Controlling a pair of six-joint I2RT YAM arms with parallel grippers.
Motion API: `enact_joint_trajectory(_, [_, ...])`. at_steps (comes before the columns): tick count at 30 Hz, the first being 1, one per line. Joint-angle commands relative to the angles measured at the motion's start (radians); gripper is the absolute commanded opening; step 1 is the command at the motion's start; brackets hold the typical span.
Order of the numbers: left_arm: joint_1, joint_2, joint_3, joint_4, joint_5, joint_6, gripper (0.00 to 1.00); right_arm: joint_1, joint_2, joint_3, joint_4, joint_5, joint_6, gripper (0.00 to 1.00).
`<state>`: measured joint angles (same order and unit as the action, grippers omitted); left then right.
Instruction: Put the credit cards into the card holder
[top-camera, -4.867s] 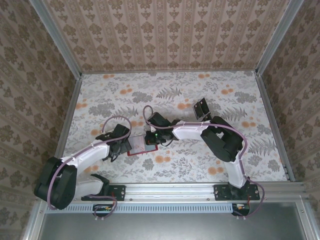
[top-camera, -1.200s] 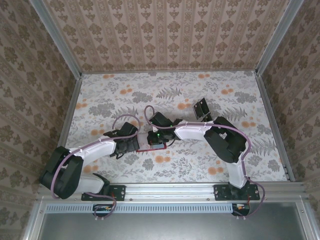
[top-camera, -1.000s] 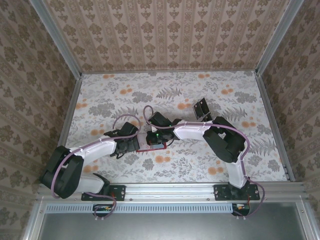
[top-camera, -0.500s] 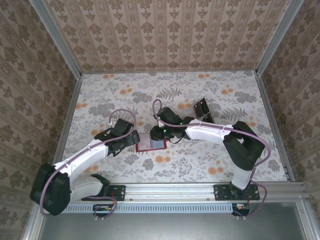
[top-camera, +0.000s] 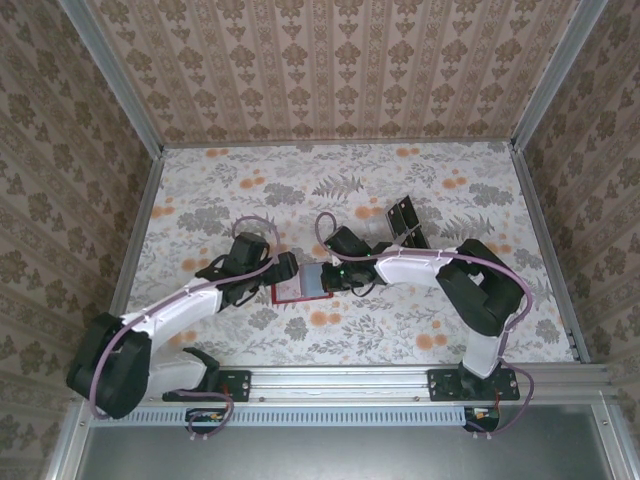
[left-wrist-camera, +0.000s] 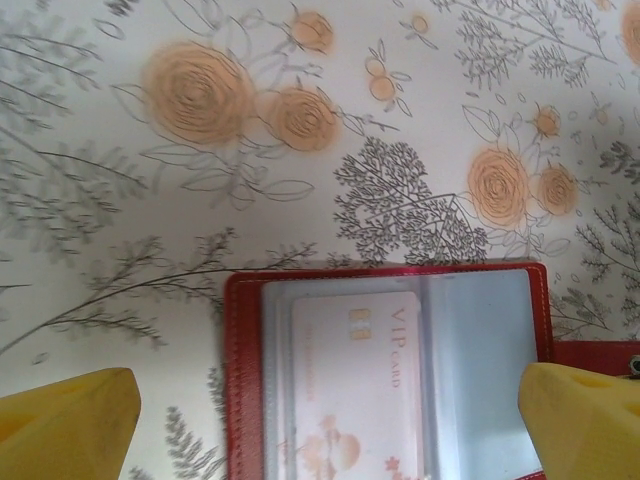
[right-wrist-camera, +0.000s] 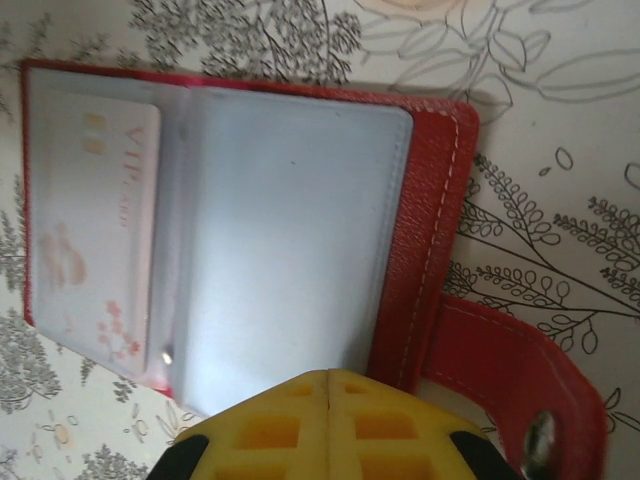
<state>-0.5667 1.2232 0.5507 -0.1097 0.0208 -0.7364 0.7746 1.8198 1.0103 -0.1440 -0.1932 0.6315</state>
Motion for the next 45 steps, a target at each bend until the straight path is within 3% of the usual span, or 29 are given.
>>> enact_joint_trajectory(1, [0.004,0.038,-0.014,0.107,0.056,0.006,1.00,-0.006,0.029,-0.020,0.034,0.006,0.011,0.01])
enact_joint_trajectory(20, [-0.007,0.162,-0.017,0.181,0.044,0.016,1.00,-0.006,0.048,-0.037,0.064,-0.005,0.035,0.00])
enact_joint_trajectory(26, [-0.016,0.148,-0.013,0.221,0.082,-0.001,1.00,-0.013,-0.025,-0.031,0.044,-0.013,0.029,0.04])
enact_joint_trajectory(34, [-0.022,0.140,-0.012,0.255,0.100,-0.025,1.00,-0.074,-0.189,-0.028,-0.019,0.021,0.023,0.16])
enact_joint_trajectory(40, [-0.024,0.140,-0.017,0.264,0.103,-0.034,1.00,-0.092,-0.236,-0.043,-0.123,0.133,-0.006,0.47])
enact_joint_trajectory(45, [-0.025,0.137,-0.022,0.272,0.105,-0.041,1.00,-0.092,-0.184,-0.058,-0.115,0.134,-0.013,0.50])
